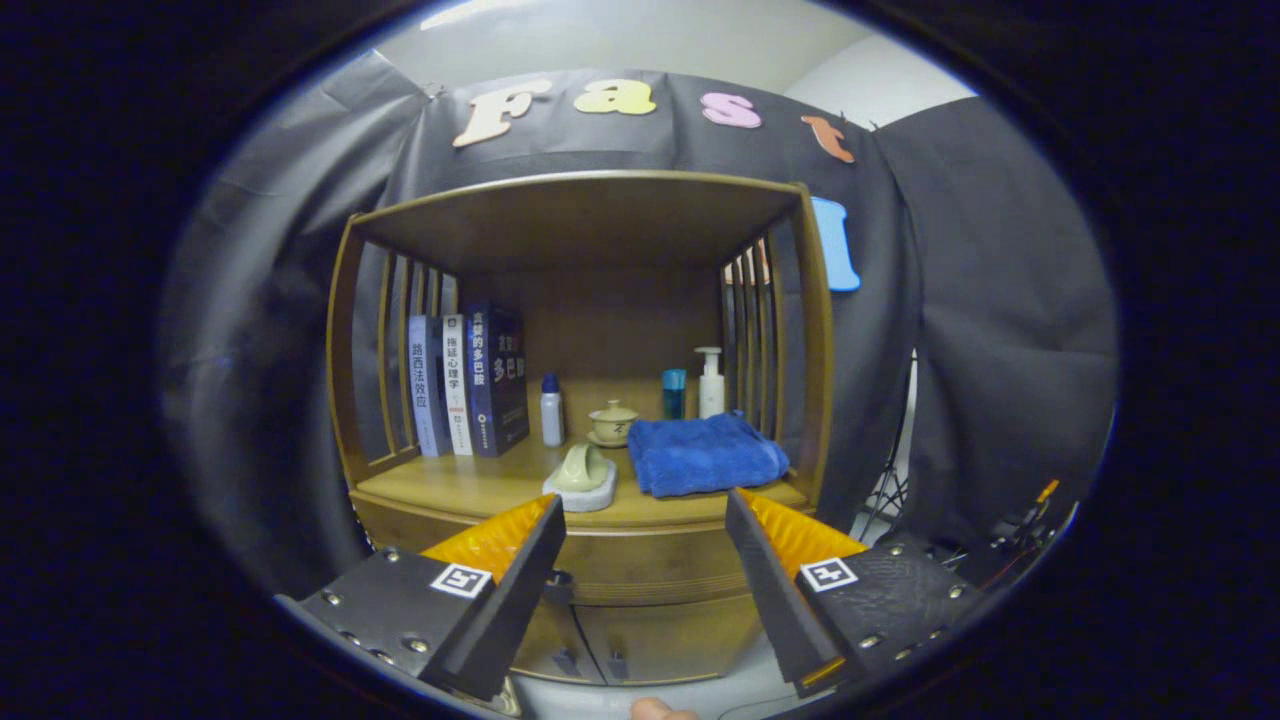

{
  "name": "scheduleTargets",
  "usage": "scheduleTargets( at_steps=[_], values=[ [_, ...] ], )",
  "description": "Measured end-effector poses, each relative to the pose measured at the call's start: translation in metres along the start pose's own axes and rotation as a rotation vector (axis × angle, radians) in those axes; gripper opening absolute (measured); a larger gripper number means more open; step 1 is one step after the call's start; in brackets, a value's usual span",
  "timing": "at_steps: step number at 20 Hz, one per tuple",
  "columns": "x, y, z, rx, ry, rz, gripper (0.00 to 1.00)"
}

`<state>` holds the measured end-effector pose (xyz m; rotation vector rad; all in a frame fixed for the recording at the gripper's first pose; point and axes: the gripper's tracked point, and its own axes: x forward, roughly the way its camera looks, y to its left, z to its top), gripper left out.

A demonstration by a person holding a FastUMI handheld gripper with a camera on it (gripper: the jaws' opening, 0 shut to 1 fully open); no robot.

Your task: Pull open the drawer, take out the items inside it, and place them on the countertop above the cabinet.

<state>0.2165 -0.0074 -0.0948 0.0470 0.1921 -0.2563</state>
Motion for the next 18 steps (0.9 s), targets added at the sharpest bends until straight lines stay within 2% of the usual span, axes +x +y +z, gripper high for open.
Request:
scheduleTargets(
  at_steps=[8, 13, 18],
  values=[
    [-0.065, -0.042, 0.036, -0.088, -0.036, 0.025, 0.97],
    [-0.092, -0.049, 0.039, -0.055, -0.043, 0.041, 0.97],
    [-0.105, -0.068, 0.031, -0.034, -0.033, 0.014, 0.97]
  ],
)
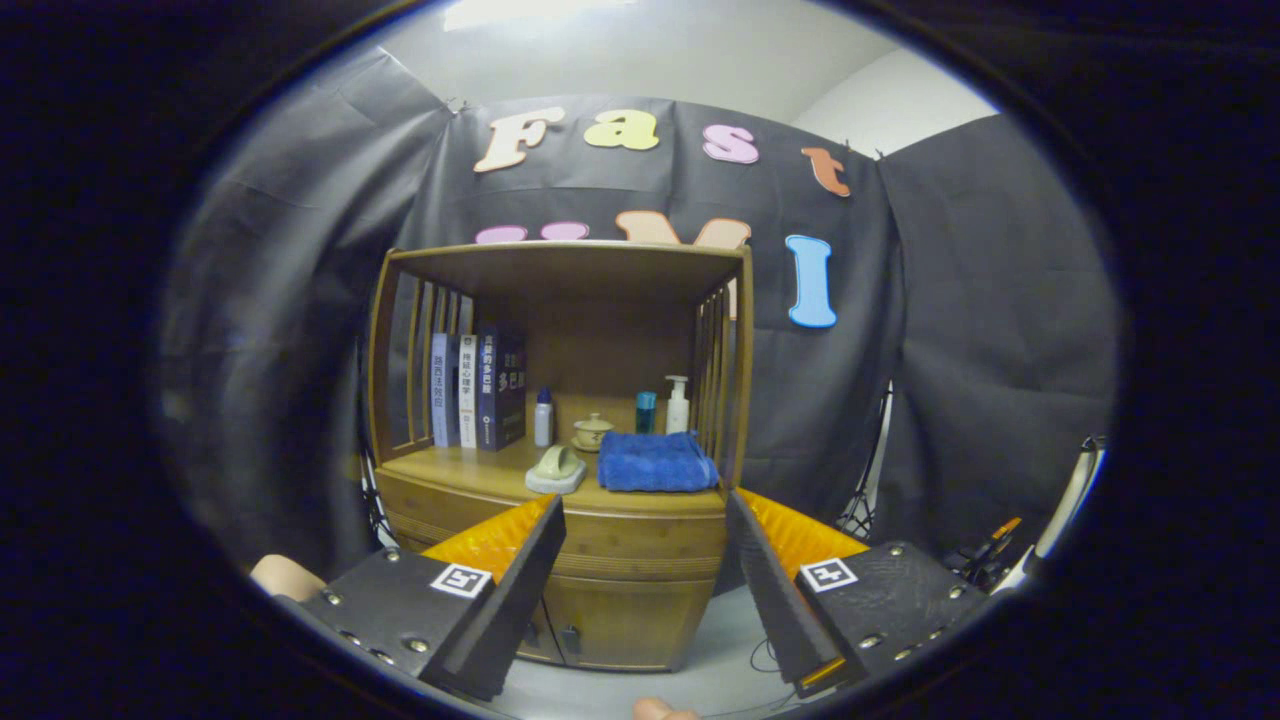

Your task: Pull open the drawer, take out the items inside it, and place them on the countertop above the cabinet.

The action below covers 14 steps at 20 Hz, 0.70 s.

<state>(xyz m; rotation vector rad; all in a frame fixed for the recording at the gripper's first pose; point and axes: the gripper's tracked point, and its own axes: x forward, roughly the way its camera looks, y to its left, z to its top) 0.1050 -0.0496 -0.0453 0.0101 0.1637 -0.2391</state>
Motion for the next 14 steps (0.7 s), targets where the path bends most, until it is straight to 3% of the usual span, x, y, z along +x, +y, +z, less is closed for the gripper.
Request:
scheduleTargets(
  at_steps=[14],
  values=[
    [-0.016, -0.032, 0.003, -0.002, -0.037, -0.044, 0.97]
  ],
)
